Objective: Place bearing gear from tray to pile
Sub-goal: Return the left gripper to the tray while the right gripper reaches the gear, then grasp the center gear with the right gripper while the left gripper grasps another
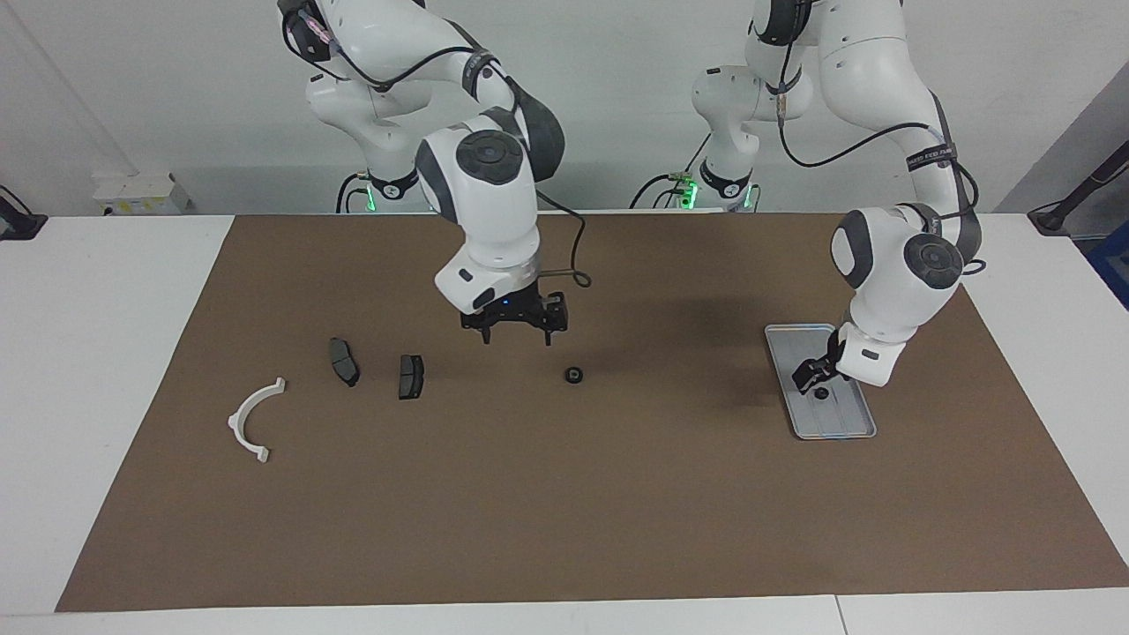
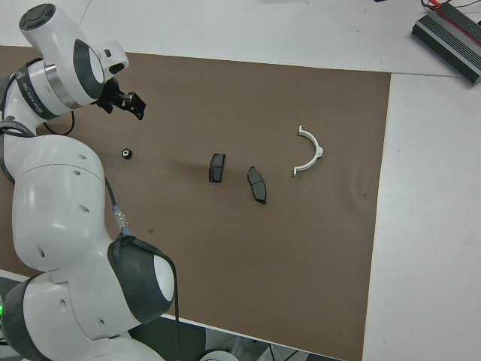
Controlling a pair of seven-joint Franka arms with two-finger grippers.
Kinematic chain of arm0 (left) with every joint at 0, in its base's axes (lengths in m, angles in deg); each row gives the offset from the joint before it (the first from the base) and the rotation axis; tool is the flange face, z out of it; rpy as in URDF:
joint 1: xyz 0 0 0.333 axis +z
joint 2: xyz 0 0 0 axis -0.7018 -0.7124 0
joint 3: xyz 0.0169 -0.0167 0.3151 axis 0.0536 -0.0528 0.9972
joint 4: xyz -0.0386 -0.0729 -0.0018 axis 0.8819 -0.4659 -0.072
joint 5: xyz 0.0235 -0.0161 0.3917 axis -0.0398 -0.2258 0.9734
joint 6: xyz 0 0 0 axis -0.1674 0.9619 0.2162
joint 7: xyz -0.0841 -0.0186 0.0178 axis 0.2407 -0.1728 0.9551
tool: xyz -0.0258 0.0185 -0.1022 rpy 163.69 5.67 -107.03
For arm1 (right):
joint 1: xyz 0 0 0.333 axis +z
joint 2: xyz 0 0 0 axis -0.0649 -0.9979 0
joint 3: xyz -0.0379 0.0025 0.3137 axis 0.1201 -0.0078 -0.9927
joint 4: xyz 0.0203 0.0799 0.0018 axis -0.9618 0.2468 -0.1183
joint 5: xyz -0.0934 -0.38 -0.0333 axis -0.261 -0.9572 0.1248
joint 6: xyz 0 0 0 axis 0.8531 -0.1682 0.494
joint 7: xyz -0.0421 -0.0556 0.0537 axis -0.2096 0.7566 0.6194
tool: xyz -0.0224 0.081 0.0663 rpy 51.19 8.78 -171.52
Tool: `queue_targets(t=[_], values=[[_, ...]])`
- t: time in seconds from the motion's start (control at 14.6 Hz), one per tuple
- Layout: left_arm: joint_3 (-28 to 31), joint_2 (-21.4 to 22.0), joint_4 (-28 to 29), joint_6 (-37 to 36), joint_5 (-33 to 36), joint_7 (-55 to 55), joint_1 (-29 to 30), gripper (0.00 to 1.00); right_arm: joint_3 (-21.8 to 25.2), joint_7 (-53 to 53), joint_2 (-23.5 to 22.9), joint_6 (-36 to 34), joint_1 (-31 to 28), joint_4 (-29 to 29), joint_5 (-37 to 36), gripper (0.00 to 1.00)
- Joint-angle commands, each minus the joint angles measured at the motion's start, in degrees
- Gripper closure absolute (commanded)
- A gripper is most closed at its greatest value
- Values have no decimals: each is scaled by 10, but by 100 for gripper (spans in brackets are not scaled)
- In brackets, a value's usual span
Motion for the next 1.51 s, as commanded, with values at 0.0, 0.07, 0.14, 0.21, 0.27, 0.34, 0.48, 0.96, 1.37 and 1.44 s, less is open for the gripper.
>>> queue_targets(t=[0.0, 0.07, 0.14, 0.21, 0.27, 0.34, 0.48, 0.96, 1.37, 1.44], values=[[-7, 22, 51, 47, 4, -48, 15, 26, 0, 26, -27, 29, 23, -10, -26, 0], [-7, 20, 52, 47, 4, -55, 15, 29, 1, 30, -40, 39, 42, -10, -29, 0], [-7, 20, 55, 49, 4, -63, 17, 31, 1, 42, -54, 54, 57, -11, -37, 0], [-7, 20, 62, 54, 4, -73, 23, 36, 0, 50, -68, 66, 62, -11, -52, 0], [-7, 20, 69, 64, 4, -75, 30, 40, 0, 50, -77, 77, 63, -9, -58, 0], [-7, 21, 77, 74, 4, -75, 31, 40, 0, 47, -85, 90, 68, -2, -59, 1], [-7, 20, 84, 81, 3, -74, 31, 40, 0, 42, -90, 117, 76, 21, -59, 1], [-7, 18, 91, 98, 1, -61, 30, 40, 0, 11, -92, 176, 75, 87, -59, 1], [-8, 17, 98, 113, 1, -62, 30, 41, 0, 11, -88, 212, 71, 124, -61, 1], [-8, 15, 98, 114, 1, -62, 30, 41, 0, 10, -87, 216, 70, 130, -62, 1]])
